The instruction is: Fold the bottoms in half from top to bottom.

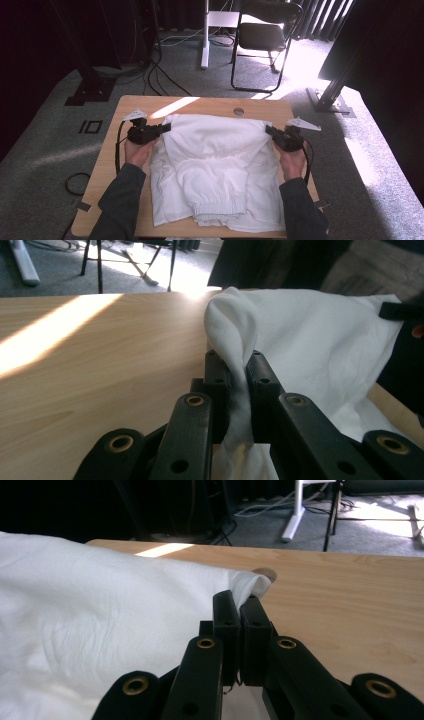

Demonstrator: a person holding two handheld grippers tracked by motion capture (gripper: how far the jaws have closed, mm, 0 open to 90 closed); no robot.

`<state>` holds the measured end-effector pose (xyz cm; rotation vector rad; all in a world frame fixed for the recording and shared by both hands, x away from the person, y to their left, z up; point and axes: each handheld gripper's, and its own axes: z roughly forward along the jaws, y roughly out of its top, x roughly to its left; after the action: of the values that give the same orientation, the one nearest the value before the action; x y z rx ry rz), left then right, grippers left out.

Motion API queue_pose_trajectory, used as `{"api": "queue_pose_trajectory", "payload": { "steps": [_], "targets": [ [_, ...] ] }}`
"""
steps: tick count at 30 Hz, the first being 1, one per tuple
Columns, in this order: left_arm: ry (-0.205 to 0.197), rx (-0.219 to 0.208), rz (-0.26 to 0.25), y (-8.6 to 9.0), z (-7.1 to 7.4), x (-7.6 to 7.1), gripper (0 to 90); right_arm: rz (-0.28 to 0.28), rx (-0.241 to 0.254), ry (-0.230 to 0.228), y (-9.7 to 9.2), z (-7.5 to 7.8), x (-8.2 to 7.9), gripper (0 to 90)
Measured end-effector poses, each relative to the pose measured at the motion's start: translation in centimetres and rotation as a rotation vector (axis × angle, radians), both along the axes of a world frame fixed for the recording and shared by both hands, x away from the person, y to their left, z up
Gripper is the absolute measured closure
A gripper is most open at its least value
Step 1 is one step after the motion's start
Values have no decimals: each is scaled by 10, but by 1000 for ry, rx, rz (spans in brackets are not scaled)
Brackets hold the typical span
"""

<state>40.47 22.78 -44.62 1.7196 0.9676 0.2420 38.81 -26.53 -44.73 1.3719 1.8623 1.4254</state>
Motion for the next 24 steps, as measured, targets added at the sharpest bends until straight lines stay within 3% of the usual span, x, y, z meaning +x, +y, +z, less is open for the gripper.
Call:
{"api": "queue_pose_trajectory", "payload": {
  "steps": [1, 2, 3, 4, 7, 8, 13, 14, 16, 17, 18, 20, 21, 22, 24],
  "targets": [
    [-7, 5, -12, 1, 1, -7, 835, 9, 0, -6, -1, -1, -10, 883],
    [-7, 5, -12, 1, 1, -7, 833, 9, 0, -6, -1, -1, -10, 883],
    [-29, 8, -36, 4, 1, -27, 833, 16, -4, -8, -2, -3, -17, 883],
    [-31, 6, -47, 5, 1, -35, 832, 36, 3, -13, -6, -9, -38, 883],
    [-38, 24, -76, 3, -5, -60, 828, 47, -3, -3, -10, -19, -62, 882],
    [-30, 23, -86, 2, -8, -67, 827, 52, -8, 10, -11, -23, -69, 882],
    [44, 127, -119, -8, -36, -94, 819, 71, -69, 90, -8, -51, -93, 879],
    [44, 127, -119, -8, -36, -94, 819, 71, -69, 90, -8, -51, -93, 879],
    [98, 212, -127, -15, -55, -99, 819, 84, -78, 135, -6, -65, -98, 878],
    [112, 225, -128, -16, -58, -99, 819, 93, -88, 161, -5, -73, -99, 878],
    [134, 264, -132, -20, -67, -99, 819, 94, -91, 167, -4, -76, -99, 878],
    [132, 340, -121, -27, -76, -96, 817, 104, -95, 199, -1, -84, -99, 878],
    [132, 340, -121, -27, -76, -96, 817, 104, -95, 199, -1, -84, -99, 878],
    [150, 353, -104, -32, -85, -86, 817, 114, -124, 227, 6, -93, -95, 877],
    [153, 333, -88, -31, -93, -77, 817, 117, -139, 241, 11, -96, -92, 877]
  ]
}}
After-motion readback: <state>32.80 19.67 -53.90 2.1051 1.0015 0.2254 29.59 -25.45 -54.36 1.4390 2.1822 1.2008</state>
